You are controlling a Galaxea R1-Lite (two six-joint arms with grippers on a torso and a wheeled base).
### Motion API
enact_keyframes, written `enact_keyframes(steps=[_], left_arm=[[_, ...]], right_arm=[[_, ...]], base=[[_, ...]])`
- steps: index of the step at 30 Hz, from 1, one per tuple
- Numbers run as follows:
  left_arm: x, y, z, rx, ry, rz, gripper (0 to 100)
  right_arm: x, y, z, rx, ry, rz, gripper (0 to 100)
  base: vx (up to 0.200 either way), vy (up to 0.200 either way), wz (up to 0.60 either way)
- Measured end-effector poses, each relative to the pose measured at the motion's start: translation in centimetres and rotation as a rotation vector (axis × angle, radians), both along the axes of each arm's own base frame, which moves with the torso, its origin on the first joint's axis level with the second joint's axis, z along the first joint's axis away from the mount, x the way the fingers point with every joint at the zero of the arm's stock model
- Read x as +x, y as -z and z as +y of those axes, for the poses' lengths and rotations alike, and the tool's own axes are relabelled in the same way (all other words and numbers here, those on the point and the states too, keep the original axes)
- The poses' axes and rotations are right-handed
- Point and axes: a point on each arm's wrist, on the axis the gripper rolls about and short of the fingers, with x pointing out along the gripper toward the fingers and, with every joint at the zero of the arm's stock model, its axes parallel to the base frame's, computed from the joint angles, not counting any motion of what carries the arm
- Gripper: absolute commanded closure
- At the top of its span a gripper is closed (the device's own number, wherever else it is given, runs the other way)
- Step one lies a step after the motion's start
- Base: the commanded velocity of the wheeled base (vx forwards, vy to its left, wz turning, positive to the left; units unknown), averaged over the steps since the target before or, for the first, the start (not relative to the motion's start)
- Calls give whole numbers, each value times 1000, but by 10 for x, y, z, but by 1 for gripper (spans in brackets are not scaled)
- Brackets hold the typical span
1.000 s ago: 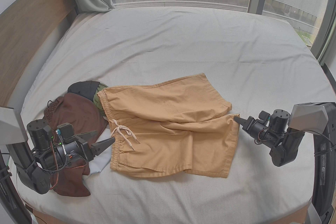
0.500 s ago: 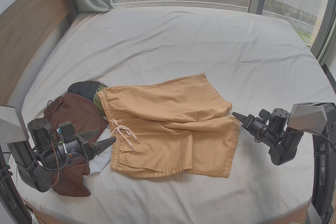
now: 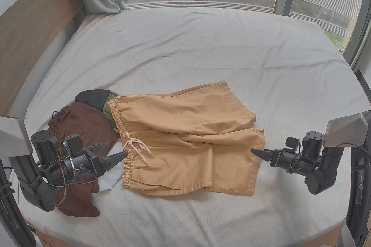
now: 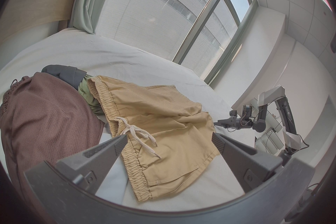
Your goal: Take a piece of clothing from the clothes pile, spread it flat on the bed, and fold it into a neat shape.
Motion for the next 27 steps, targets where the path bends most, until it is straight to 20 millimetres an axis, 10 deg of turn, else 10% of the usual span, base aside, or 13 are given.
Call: enact_keyframes(steps=[27], left_arm=[[-6,4,0,2,4,31,0]], right_arm=[[-56,27,23,-109,-175,153,0]], base=[[0,0,0]])
